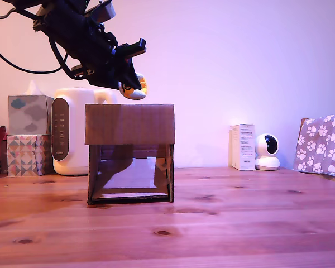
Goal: Drop the footbag into the cardboard dice tower
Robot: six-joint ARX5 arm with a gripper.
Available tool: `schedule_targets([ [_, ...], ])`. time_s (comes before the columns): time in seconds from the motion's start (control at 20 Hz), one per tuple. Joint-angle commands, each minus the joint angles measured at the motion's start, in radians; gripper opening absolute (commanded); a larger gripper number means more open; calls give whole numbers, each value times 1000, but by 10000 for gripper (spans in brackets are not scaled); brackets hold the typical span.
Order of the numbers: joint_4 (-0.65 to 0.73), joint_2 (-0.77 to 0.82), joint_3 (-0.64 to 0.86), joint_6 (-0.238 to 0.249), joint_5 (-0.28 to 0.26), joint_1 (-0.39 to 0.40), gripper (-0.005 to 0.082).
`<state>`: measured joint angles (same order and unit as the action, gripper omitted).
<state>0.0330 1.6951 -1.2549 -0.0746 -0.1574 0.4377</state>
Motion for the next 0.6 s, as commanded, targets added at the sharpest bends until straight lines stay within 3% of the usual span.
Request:
schedule_targets([
  [0.0, 7, 12, -22, 5, -4, 3, 198],
  [0.1, -19, 12, -34, 5, -19, 3, 625],
  [0.15, -56, 11, -47, 5, -22, 3, 795],
  [0.45, -128, -40, -64, 5, -23, 4, 658],
  [0.55, -171, -72, -64, 5, -26, 6, 517],
])
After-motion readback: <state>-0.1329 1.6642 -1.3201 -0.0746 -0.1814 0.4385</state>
